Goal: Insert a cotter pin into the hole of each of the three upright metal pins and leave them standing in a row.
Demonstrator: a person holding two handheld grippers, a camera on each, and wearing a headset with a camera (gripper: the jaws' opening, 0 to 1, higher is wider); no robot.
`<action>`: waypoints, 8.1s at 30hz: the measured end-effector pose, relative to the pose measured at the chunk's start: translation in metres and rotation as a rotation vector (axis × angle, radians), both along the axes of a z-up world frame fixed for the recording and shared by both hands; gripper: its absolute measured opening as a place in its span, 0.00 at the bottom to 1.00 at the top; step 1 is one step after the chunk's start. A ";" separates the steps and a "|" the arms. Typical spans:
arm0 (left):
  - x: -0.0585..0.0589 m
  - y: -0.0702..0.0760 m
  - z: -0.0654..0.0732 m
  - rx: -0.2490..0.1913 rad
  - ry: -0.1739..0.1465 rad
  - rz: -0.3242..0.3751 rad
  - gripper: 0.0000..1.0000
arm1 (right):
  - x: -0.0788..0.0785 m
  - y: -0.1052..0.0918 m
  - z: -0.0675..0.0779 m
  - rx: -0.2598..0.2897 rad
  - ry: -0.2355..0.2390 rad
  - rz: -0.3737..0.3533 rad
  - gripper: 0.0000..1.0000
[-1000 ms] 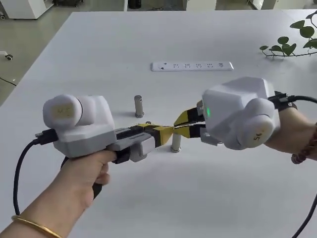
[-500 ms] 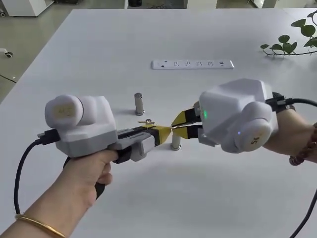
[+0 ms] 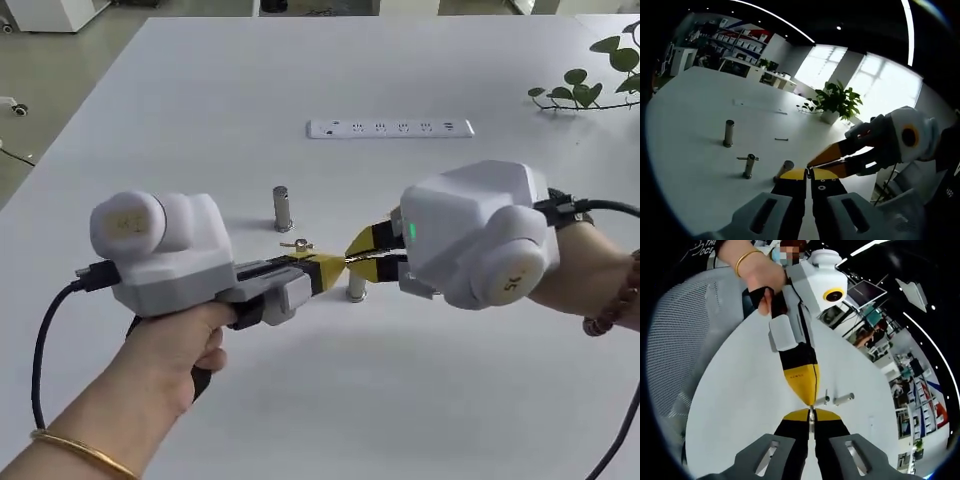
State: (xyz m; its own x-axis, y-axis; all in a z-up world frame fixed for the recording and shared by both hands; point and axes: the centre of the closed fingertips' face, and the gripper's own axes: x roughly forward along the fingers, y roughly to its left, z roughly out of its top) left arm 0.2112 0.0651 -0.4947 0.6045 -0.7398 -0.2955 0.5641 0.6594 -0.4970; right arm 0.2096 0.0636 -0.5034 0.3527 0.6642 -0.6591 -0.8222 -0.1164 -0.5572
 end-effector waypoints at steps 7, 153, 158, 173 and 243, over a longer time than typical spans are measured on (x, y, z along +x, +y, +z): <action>-0.002 0.000 -0.002 0.007 -0.010 -0.012 0.00 | -0.002 -0.001 -0.002 0.039 0.082 -0.036 0.00; 0.052 -0.029 -0.087 0.449 -0.240 -0.072 0.12 | 0.037 -0.062 -0.062 -0.165 0.447 -0.239 0.00; 0.052 -0.029 -0.087 0.451 -0.247 -0.068 0.11 | 0.037 -0.057 -0.060 -0.192 0.417 -0.195 0.00; 0.052 -0.031 -0.088 0.444 -0.261 -0.054 0.11 | 0.045 -0.039 -0.064 -0.186 0.405 -0.168 0.00; 0.044 -0.020 -0.095 0.449 -0.190 0.008 0.28 | 0.042 -0.024 -0.056 -0.028 0.515 -0.303 0.16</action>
